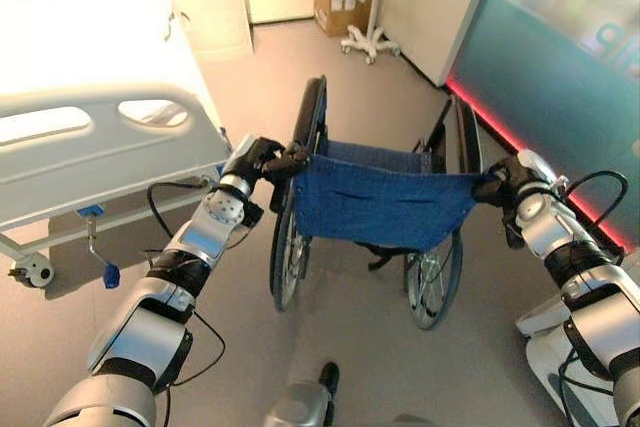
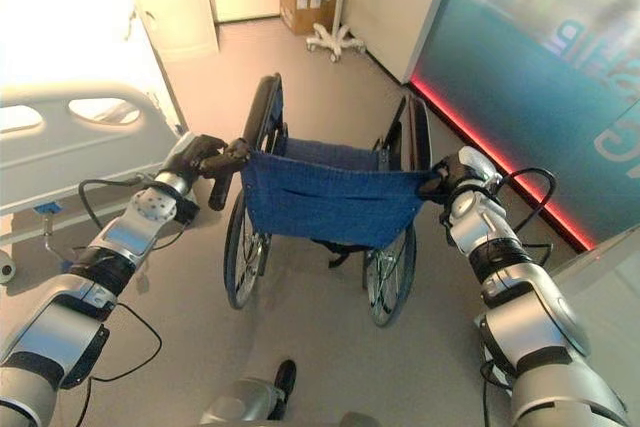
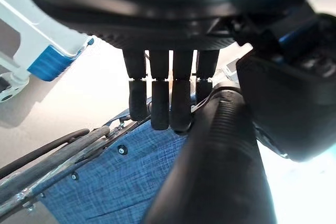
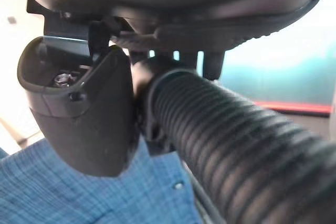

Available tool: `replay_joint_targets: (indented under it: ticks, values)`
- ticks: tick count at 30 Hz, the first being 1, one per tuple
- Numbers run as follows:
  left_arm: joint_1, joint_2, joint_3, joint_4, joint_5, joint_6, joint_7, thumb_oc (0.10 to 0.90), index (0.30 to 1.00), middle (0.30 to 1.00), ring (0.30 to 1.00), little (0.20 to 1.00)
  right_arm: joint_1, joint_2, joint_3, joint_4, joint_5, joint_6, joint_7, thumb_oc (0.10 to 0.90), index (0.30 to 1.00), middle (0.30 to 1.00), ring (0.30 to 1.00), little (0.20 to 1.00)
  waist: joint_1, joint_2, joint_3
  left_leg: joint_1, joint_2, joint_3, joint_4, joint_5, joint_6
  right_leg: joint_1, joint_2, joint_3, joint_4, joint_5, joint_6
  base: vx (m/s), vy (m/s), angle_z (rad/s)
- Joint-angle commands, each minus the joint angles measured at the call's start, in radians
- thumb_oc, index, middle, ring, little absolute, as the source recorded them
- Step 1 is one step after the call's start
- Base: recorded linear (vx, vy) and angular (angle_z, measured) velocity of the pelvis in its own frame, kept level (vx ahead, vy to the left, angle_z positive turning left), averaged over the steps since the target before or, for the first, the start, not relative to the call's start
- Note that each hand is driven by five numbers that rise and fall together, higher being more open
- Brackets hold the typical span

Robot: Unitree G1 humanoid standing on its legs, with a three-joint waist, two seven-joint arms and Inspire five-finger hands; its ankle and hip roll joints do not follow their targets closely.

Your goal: Push the wheelchair next to the bed

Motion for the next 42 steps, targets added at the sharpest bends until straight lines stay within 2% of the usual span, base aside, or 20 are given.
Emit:
replay_joint_targets:
  ticks: [1, 4, 7, 10, 12, 13, 16, 19, 20, 22, 24, 26, 28, 31, 34, 36, 38, 39, 40, 42]
  values:
    - [0.025, 0.017, -0.112, 0.034, 0.048, -0.015, 0.01, 0.4, 0.3, 0.3, 0.3, 0.3, -0.132, 0.057, 0.078, -0.085, -0.028, -0.162, -0.014, 0.4, 0.3, 0.3, 0.3, 0.3, -0.023, -0.056, 0.106, -0.012, 0.006, 0.067, 0.112, -0.193, -0.061, -0.141, -0.158, 0.056, -0.289, 0.421, 0.053, 0.36, -0.359, 0.59]
    - [0.02, 0.006, -0.105, 0.015, 0.044, -0.004, 0.002, 0.4, 0.3, 0.3, 0.3, 0.3, -0.166, 0.045, 0.095, -0.135, -0.072, -0.133, 0.009, 0.4, 0.3, 0.3, 0.3, 0.3, -0.038, -0.074, 0.105, 0.015, 0.017, 0.041, 0.146, -0.252, -0.081, -0.14, -0.185, 0.069, -0.428, 0.457, 0.077, 0.59, -0.516, 0.92]
    - [0.011, -0.007, -0.111, 0.0, 0.07, -0.024, -0.03, 0.4, 0.3, 0.3, 0.3, 0.3, -0.228, 0.003, 0.136, -0.144, -0.101, -0.133, 0.028, 0.4, 0.3, 0.3, 0.3, 0.3, -0.056, -0.09, 0.092, 0.001, 0.066, -0.006, 0.197, -0.29, -0.108, -0.167, -0.175, 0.13, -0.344, 0.425, 0.083, 0.42, -0.52, 0.68]
    - [0.021, -0.029, -0.122, -0.008, 0.037, -0.014, -0.031, 0.4, 0.3, 0.3, 0.3, 0.3, -0.257, -0.025, 0.161, -0.137, -0.079, -0.133, 0.054, 0.4, 0.3, 0.3, 0.3, 0.3, -0.069, -0.081, 0.076, 0.006, 0.135, -0.004, 0.203, -0.274, -0.125, -0.193, -0.15, 0.104, -0.205, 0.36, 0.074, 0.39, -0.449, 0.68]
    - [0.043, -0.046, -0.132, -0.022, 0.039, 0.002, -0.021, 0.4, 0.3, 0.3, 0.3, 0.3, -0.243, -0.043, 0.159, -0.147, -0.065, -0.127, 0.078, 0.4, 0.3, 0.3, 0.3, 0.3, -0.09, -0.079, 0.065, 0.056, 0.211, 0.058, 0.175, -0.22, -0.16, -0.19, -0.154, 0.028, -0.171, 0.335, 0.056, 0.44, -0.407, 0.91]
    - [0.056, -0.06, -0.134, -0.031, 0.043, 0.012, -0.018, 0.4, 0.3, 0.3, 0.3, 0.3, -0.216, -0.051, 0.15, -0.152, -0.049, -0.126, 0.08, 0.4, 0.3, 0.3, 0.3, 0.3, -0.107, -0.073, 0.058, 0.065, 0.261, 0.099, 0.16, -0.135, -0.176, -0.166, -0.14, -0.007, -0.182, 0.321, 0.033, 0.37, -0.394, 0.91]
    - [0.062, -0.095, -0.129, -0.012, 0.062, -0.005, 0.003, 0.4, 0.3, 0.3, 0.3, 0.3, -0.176, -0.052, 0.132, -0.146, -0.055, -0.112, 0.072, 0.4, 0.3, 0.3, 0.3, 0.3, -0.135, -0.067, 0.045, 0.085, 0.313, 0.168, 0.137, -0.029, -0.193, -0.121, -0.119, -0.071, -0.211, 0.298, -0.004, 0.33, -0.386, 0.96]
    - [0.049, -0.114, -0.125, 0.019, 0.073, -0.025, 0.022, 0.4, 0.3, 0.3, 0.3, 0.3, -0.168, -0.038, 0.122, -0.117, -0.051, -0.103, 0.065, 0.4, 0.3, 0.3, 0.3, 0.3, -0.15, -0.055, 0.031, 0.13, 0.323, 0.201, 0.116, -0.001, -0.201, -0.108, -0.1, -0.095, -0.205, 0.271, -0.028, 0.28, -0.309, 0.88]
    - [0.05, -0.121, -0.126, 0.027, 0.08, -0.03, 0.031, 0.4, 0.3, 0.3, 0.3, 0.3, -0.159, -0.03, 0.119, -0.107, -0.04, -0.101, 0.052, 0.4, 0.3, 0.3, 0.3, 0.3, -0.158, -0.046, 0.018, 0.147, 0.315, 0.193, 0.108, 0.018, -0.204, -0.101, -0.078, -0.094, -0.201, 0.255, -0.04, 0.32, -0.298, 0.7]
    - [0.048, -0.121, -0.124, 0.028, 0.069, -0.02, 0.04, 0.4, 0.3, 0.3, 0.3, 0.3, -0.153, -0.017, 0.113, -0.098, -0.042, -0.11, 0.047, 0.4, 0.3, 0.3, 0.3, 0.3, -0.148, -0.043, 0.014, 0.145, 0.258, 0.15, 0.103, -0.008, -0.193, -0.082, -0.056, -0.078, -0.205, 0.246, -0.044, 0.3, -0.22, 0.44]
    - [0.053, -0.14, -0.103, 0.032, 0.052, 0.008, 0.041, 0.4, 0.3, 0.3, 0.3, 0.3, -0.145, 0.015, 0.119, -0.097, -0.075, -0.133, 0.04, 0.4, 0.3, 0.3, 0.3, 0.3, -0.116, -0.045, 0.022, 0.083, 0.138, 0.117, 0.096, -0.064, -0.16, -0.002, -0.011, -0.054, -0.238, 0.229, -0.05, 0.44, -0.257, 0.04]
    - [0.064, -0.15, -0.092, 0.033, 0.06, 0.003, 0.038, 0.4, 0.3, 0.3, 0.3, 0.3, -0.141, 0.028, 0.124, -0.093, -0.103, -0.145, 0.044, 0.4, 0.3, 0.3, 0.3, 0.3, -0.095, -0.042, 0.037, 0.024, 0.088, 0.15, 0.092, -0.075, -0.152, 0.053, 0.006, -0.055, -0.263, 0.218, -0.049, 0.43, -0.202, -0.23]
    - [0.069, -0.145, -0.092, 0.029, 0.064, -0.008, 0.029, 0.4, 0.3, 0.3, 0.3, 0.3, -0.139, 0.038, 0.137, -0.096, -0.116, -0.152, 0.038, 0.4, 0.3, 0.3, 0.3, 0.3, -0.05, -0.031, 0.063, -0.102, 0.037, 0.203, 0.085, -0.031, -0.159, 0.134, 0.038, -0.052, -0.297, 0.201, -0.054, 0.48, -0.199, -0.28]
    - [0.108, -0.111, -0.094, -0.003, 0.069, -0.016, 0.023, 0.4, 0.3, 0.3, 0.3, 0.3, -0.143, 0.045, 0.15, -0.097, -0.121, -0.185, 0.054, 0.4, 0.3, 0.3, 0.3, 0.3, 0.024, 0.0, 0.076, -0.212, 0.028, 0.258, 0.004, 0.084, -0.168, 0.225, 0.095, -0.041, -0.306, 0.155, -0.066, 0.57, -0.141, -0.42]
    - [0.152, -0.079, -0.075, -0.04, 0.079, -0.017, 0.01, 0.4, 0.3, 0.3, 0.3, 0.3, -0.148, 0.052, 0.153, -0.089, -0.112, -0.22, 0.068, 0.4, 0.3, 0.3, 0.3, 0.3, 0.074, 0.011, 0.058, -0.216, 0.021, 0.28, -0.051, 0.114, -0.156, 0.282, 0.122, -0.022, -0.275, 0.101, -0.074, 0.62, -0.005, -1.14]
    - [0.173, -0.064, -0.063, -0.055, 0.093, -0.022, 0.005, 0.4, 0.3, 0.3, 0.3, 0.3, -0.145, 0.056, 0.151, -0.085, -0.13, -0.249, 0.078, 0.4, 0.3, 0.3, 0.3, 0.3, 0.098, 0.005, 0.04, -0.214, 0.019, 0.299, -0.033, 0.082, -0.127, 0.303, 0.121, -0.022, -0.231, 0.069, -0.075, 0.51, 0.063, -0.8]
    - [0.192, -0.053, -0.051, -0.051, 0.083, -0.018, 0.001, 0.4, 0.3, 0.3, 0.3, 0.3, -0.122, 0.067, 0.143, -0.066, -0.102, -0.277, 0.074, 0.4, 0.3, 0.3, 0.3, 0.3, 0.122, -0.024, 0.01, -0.207, 0.009, 0.293, 0.023, 0.013, -0.081, 0.325, 0.102, -0.027, -0.169, 0.058, -0.059, 0.51, 0.067, -0.72]
    - [0.202, -0.039, -0.044, -0.049, 0.076, -0.026, -0.017, 0.4, 0.3, 0.3, 0.3, 0.3, -0.093, 0.071, 0.13, -0.082, -0.103, -0.282, 0.069, 0.4, 0.3, 0.3, 0.3, 0.3, 0.135, -0.041, 0.001, -0.217, 0.003, 0.281, 0.061, -0.015, -0.062, 0.328, 0.092, -0.037, -0.112, 0.08, -0.044, 0.76, 0.1, -0.84]
    - [0.225, -0.027, -0.029, -0.073, 0.107, -0.012, -0.027, 0.4, 0.3, 0.3, 0.3, 0.3, -0.048, 0.064, 0.123, -0.119, -0.098, -0.3, 0.06, 0.4, 0.3, 0.3, 0.3, 0.3, 0.144, -0.064, -0.01, -0.193, -0.004, 0.259, 0.086, -0.047, -0.034, 0.314, 0.059, -0.055, 0.025, 0.139, -0.004, 0.56, 0.074, -0.56]
    - [0.251, -0.021, -0.031, -0.084, 0.115, -0.015, -0.017, 0.4, 0.3, 0.3, 0.3, 0.3, -0.01, 0.058, 0.11, -0.151, -0.099, -0.312, 0.058, 0.4, 0.3, 0.3, 0.3, 0.3, 0.146, -0.063, -0.02, -0.17, -0.008, 0.228, 0.079, -0.046, -0.024, 0.292, 0.046, -0.054, 0.106, 0.206, 0.026, 0.47, 0.073, 0.0]
